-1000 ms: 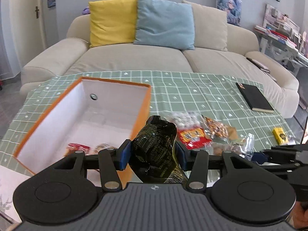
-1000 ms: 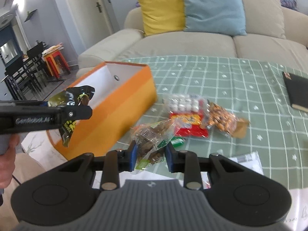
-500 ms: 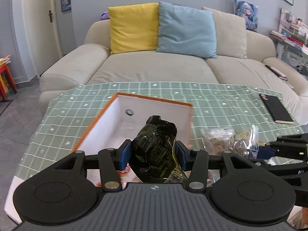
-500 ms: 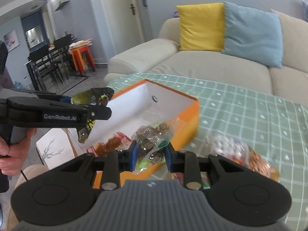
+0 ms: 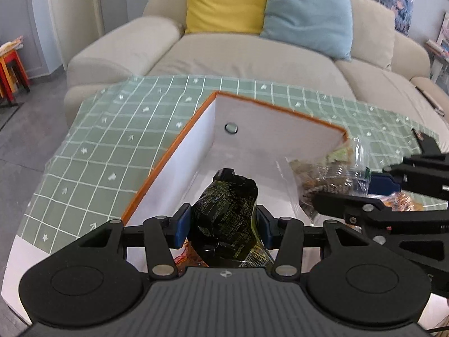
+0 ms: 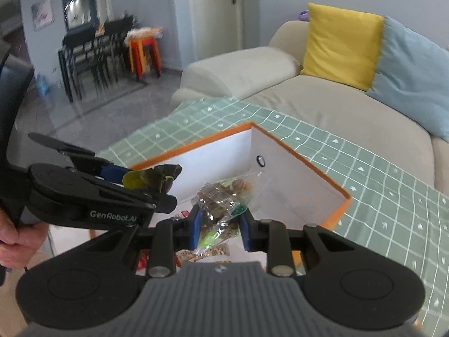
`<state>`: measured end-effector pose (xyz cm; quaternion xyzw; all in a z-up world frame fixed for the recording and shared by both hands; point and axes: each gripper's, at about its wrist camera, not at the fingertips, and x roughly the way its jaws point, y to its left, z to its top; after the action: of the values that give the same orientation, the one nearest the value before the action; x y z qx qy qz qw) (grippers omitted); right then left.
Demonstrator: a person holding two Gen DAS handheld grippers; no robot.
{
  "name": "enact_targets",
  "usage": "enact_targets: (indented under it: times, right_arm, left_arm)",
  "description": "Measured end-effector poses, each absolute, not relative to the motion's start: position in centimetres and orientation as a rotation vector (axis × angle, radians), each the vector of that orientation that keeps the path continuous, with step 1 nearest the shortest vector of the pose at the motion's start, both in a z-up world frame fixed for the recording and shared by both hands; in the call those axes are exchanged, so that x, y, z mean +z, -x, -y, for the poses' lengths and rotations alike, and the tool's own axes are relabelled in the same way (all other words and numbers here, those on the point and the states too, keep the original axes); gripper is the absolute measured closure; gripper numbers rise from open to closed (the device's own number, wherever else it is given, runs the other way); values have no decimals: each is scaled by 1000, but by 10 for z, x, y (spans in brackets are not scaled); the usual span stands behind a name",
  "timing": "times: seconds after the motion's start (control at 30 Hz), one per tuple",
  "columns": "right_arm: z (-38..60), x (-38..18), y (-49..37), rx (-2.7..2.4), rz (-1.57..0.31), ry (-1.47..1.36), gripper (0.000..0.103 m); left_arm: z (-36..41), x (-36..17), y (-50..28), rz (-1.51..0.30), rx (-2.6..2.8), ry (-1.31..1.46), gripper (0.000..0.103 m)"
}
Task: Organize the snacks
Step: 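Carry both packets into the orange box and open both tools to release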
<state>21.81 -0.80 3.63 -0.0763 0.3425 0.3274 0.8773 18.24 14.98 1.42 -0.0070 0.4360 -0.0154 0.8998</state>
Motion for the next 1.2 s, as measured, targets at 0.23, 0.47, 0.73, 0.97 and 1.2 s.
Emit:
enact_targets:
  times: [0.23,0.47,0.73,0.97,1.2]
  right_arm:
    - [-19,11,-245,691,-762,316,78]
    - [-29,-11,-264,683,-818,390,78]
    - [-27,-32,-271,650,-870,432,77]
    - [-26,-31,-271,639,-857,419,74]
    - [-23,-21,-264,648,-836,418,64]
  left_arm:
    - [-155,-12,-201,-971,-33,0,48]
    - [-151,-29,-214,-1015,-38,-10,48]
    - [-152,-48,-223,-1068,-4,-14,47]
    - [-152,-49,-228,-1094,13,-26,46]
    - [-151,-42,-223,-1081,13,-18,45]
